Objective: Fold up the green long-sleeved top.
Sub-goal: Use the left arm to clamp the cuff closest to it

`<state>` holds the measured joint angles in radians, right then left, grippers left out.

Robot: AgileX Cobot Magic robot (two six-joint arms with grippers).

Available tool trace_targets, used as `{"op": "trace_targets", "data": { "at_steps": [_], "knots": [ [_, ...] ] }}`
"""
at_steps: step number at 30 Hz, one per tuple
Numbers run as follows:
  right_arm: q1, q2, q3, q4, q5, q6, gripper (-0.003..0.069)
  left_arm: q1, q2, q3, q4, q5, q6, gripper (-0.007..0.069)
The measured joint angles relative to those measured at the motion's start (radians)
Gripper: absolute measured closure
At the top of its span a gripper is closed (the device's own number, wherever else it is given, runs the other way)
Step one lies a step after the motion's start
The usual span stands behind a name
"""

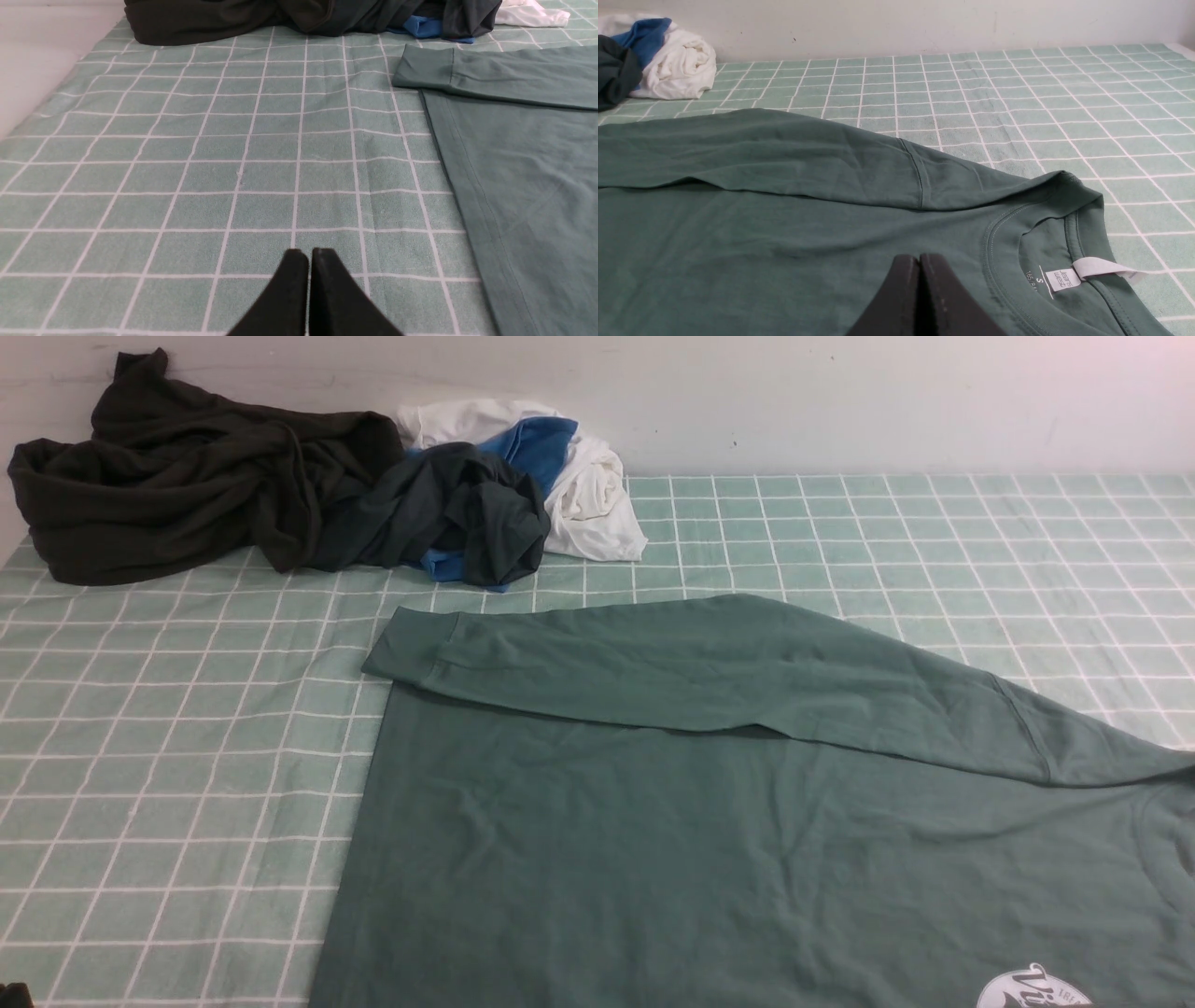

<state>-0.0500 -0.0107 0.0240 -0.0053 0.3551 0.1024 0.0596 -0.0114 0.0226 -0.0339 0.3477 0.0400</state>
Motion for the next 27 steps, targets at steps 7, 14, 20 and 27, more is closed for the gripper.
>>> {"op": "trace_targets", "data": {
  "at_steps": [7,14,20,27],
  "knots": [
    [0.0,0.0,0.0,0.0,0.0,0.0,0.0673,0.0,0.0,0.0,0.0,0.0,0.0,0.0627],
    [0.0,0.0,0.0,0.0,0.0,0.0,0.0673,0.0,0.0,0.0,0.0,0.0,0.0,0.0627],
    [0.0,0.0,0.0,0.0,0.0,0.0,0.0673,0.0,0.0,0.0,0.0,0.0,0.0,0.0627],
    [0.0,0.0,0.0,0.005,0.0,0.0,0.0673,0.0,0.0,0.003,-0.002,-0.015,-0.007,0.0627]
  ]
}}
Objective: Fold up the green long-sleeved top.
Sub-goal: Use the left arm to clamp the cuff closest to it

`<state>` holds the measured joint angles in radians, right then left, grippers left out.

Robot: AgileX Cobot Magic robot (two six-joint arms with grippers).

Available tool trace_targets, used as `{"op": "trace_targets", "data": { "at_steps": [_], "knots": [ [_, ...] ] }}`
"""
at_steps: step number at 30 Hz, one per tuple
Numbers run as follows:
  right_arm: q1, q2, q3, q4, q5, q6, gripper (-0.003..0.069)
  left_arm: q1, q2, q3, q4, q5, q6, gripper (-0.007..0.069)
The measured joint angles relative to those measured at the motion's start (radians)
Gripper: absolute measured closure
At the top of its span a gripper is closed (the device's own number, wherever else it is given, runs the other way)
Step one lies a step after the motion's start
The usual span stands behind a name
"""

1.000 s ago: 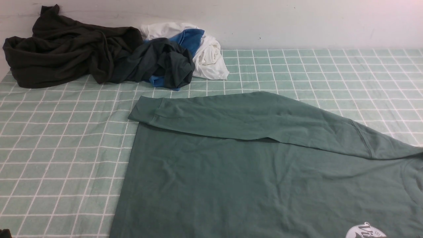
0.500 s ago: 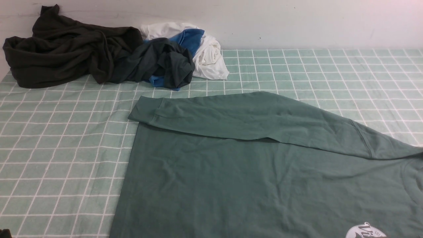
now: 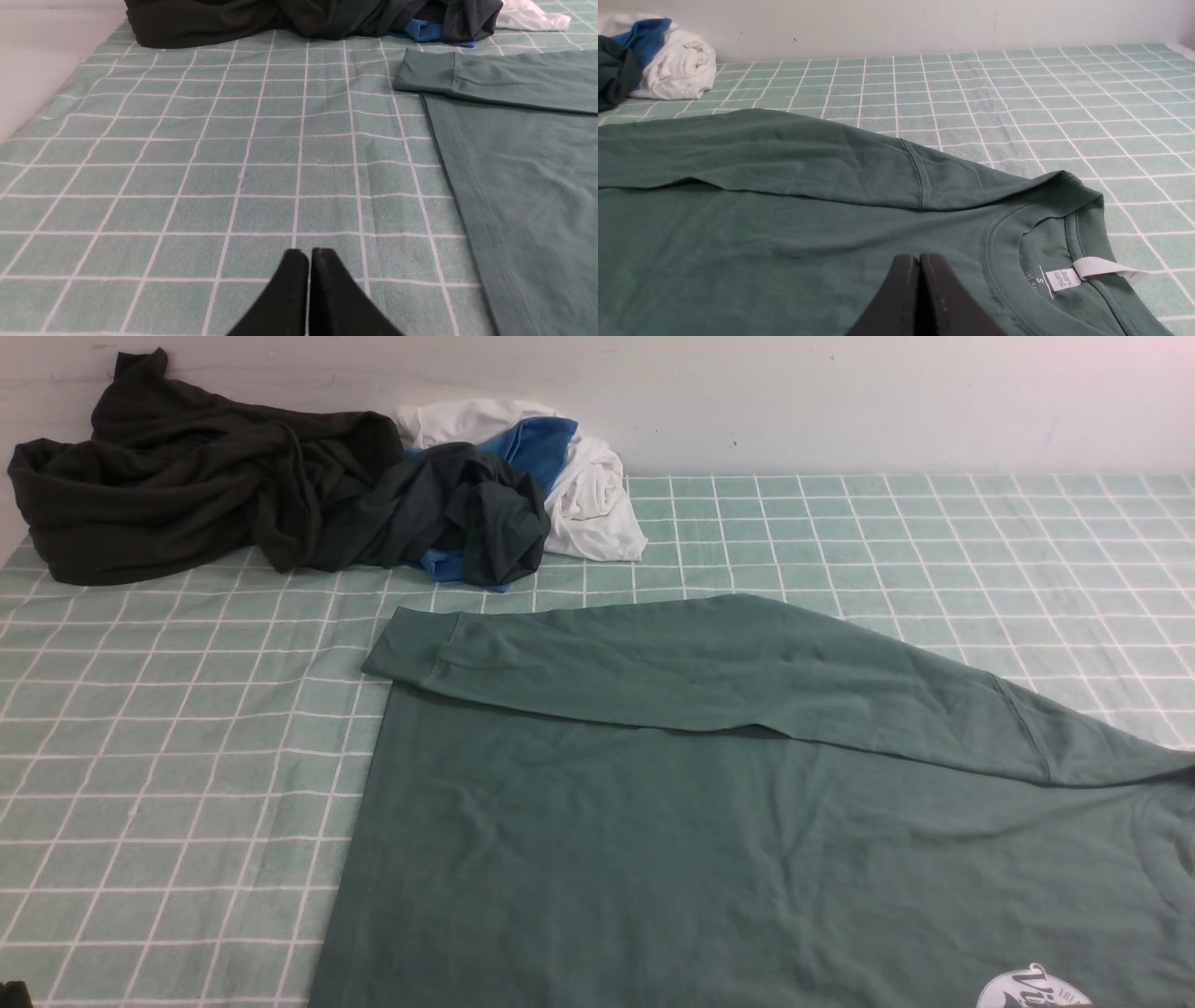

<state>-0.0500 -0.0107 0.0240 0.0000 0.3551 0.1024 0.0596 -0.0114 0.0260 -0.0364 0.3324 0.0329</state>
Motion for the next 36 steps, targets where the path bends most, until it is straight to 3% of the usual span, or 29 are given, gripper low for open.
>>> {"op": "trace_targets", "data": {
  "at_steps": [4,9,14,18,26,31,36],
  "knots": [
    [0.0,0.0,0.0,0.009,0.0,0.0,0.0673,0.0,0.0,0.003,-0.026,-0.036,-0.001,0.0627],
    [0.0,0.0,0.0,0.038,0.0,0.0,0.0673,0.0,0.0,0.003,-0.155,-0.111,-0.011,0.0627],
    [0.0,0.0,0.0,0.178,0.0,0.002,0.0673,0.0,0.0,0.003,-0.588,-0.235,-0.161,0.0627],
    [0.0,0.0,0.0,0.35,0.003,0.014,0.0673,0.0,0.0,0.003,-0.77,-0.257,-0.166,0.0627],
    [0.0,0.0,-0.001,0.894,-0.006,0.071,0.0673,0.0,0.0,0.003,-0.88,-0.26,-0.094,0.0627],
    [0.0,0.0,0.001,0.969,-0.071,0.052,0.0673,0.0,0.0,0.002,-0.909,-0.24,-0.06,0.0627],
    [0.0,0.0,0.001,0.98,-0.148,-0.079,0.0673,0.0,0.006,-0.124,-0.901,-0.038,0.163,0.0627]
  ]
}}
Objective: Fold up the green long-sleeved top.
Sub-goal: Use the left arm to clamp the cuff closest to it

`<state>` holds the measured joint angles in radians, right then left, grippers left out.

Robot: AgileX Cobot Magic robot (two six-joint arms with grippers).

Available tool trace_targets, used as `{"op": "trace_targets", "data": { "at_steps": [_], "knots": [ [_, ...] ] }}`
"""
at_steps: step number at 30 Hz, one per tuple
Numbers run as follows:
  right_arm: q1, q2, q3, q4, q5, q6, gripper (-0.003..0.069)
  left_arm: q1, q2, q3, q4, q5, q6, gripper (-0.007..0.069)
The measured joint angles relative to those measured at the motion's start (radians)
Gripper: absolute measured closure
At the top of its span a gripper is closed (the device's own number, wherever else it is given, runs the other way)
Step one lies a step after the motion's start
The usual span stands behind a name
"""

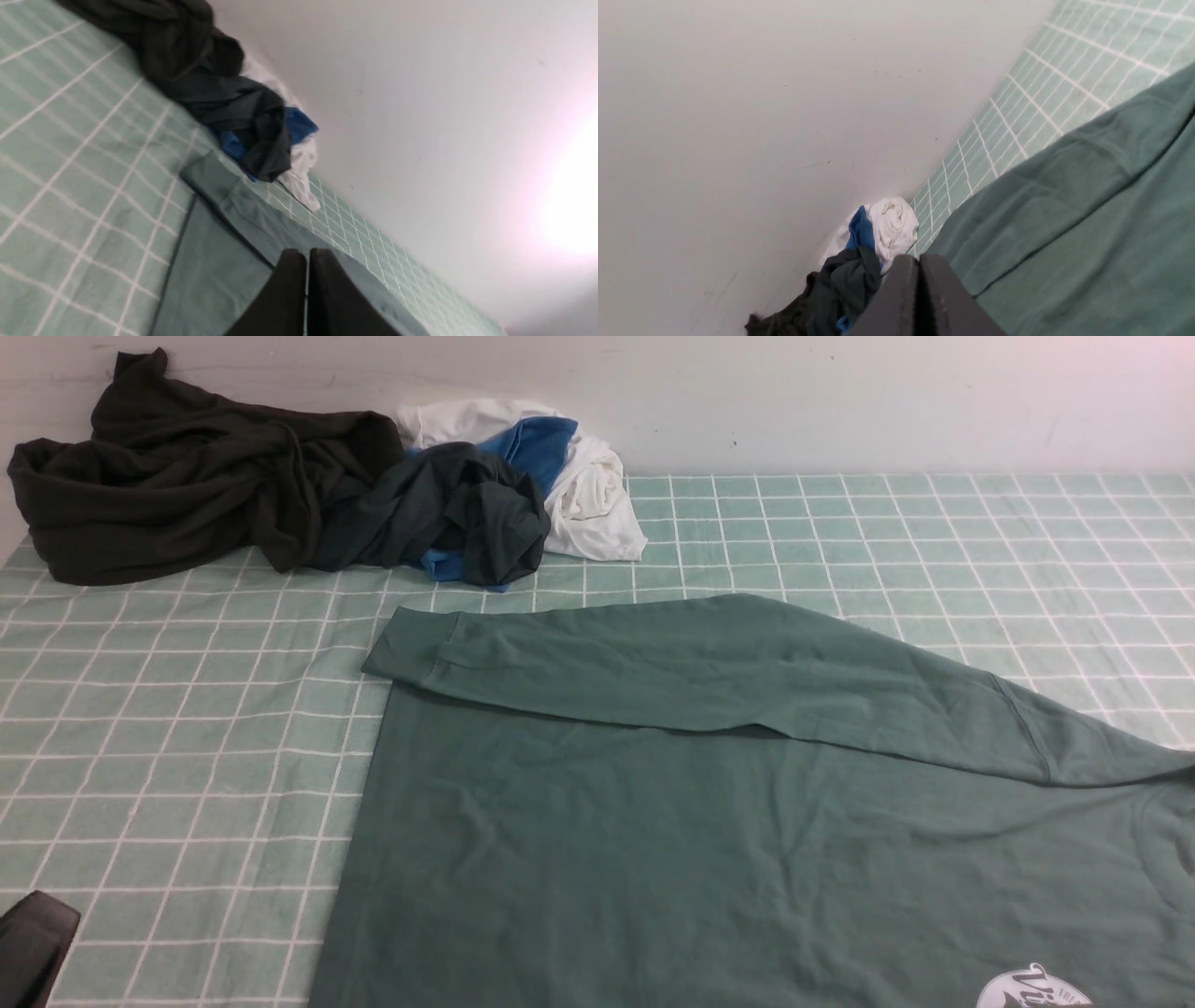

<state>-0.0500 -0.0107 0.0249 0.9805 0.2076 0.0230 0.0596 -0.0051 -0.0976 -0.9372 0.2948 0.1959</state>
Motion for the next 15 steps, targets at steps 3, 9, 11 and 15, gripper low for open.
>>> {"op": "trace_targets", "data": {
  "at_steps": [3,9,11,15],
  "knots": [
    [0.0,0.0,-0.004,-0.009,-0.017,-0.159,0.0673,0.0,0.095,-0.121,0.051,0.109,0.125,0.0627],
    [0.0,0.144,-0.12,-0.012,-0.008,-0.432,0.0673,0.0,0.426,-0.381,0.312,0.375,0.2,0.0627],
    [0.0,0.225,-0.18,-0.019,0.011,-0.511,0.0673,0.0,0.525,-0.486,0.409,0.495,0.208,0.0627],
    [0.0,0.478,-0.401,-0.083,0.18,-0.696,0.0673,-0.031,0.765,-0.69,0.666,0.745,0.217,0.0627]
  ]
}}
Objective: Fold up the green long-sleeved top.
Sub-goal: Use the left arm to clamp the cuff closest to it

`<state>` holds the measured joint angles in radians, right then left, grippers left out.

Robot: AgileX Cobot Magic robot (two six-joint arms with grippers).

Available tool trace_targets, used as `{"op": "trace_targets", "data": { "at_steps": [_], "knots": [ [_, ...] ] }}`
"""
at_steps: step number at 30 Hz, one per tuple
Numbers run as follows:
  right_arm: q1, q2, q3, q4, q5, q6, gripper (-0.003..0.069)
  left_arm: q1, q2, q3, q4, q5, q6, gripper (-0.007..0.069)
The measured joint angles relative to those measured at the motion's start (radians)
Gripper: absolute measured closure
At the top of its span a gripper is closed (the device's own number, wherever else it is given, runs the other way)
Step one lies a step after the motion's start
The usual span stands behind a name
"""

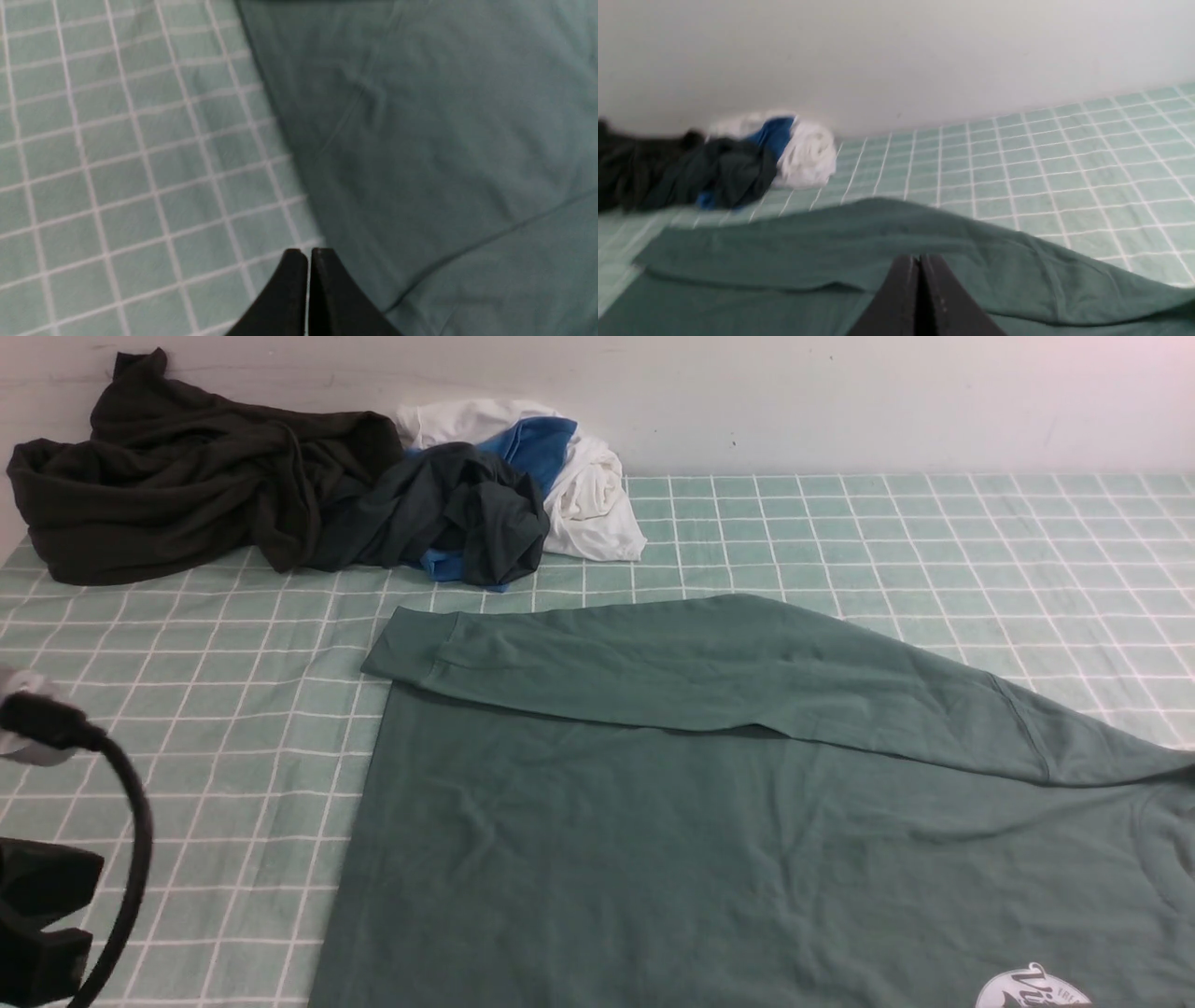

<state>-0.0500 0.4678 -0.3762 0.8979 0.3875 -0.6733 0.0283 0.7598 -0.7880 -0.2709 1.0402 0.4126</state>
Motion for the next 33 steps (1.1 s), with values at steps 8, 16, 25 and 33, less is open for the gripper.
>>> {"op": "trace_targets", "data": {
  "at_steps": [8,16,25,33],
  "knots": [
    [0.112,0.43,-0.323,-0.276,0.599,0.05,0.0673,-0.324,0.271,-0.072,0.159,0.087,-0.019,0.0627],
    [0.353,0.537,-0.337,-0.617,0.838,0.274,0.0673,-0.51,0.449,-0.043,0.171,0.074,-0.017,0.061],
    [0.398,0.528,-0.337,-0.716,0.832,0.334,0.0673,-0.588,0.68,0.033,0.162,-0.14,-0.019,0.0354],
    [0.398,0.528,-0.337,-0.714,0.787,0.337,0.0673,-0.588,0.866,0.026,0.12,-0.21,-0.012,0.0263]
  ]
}}
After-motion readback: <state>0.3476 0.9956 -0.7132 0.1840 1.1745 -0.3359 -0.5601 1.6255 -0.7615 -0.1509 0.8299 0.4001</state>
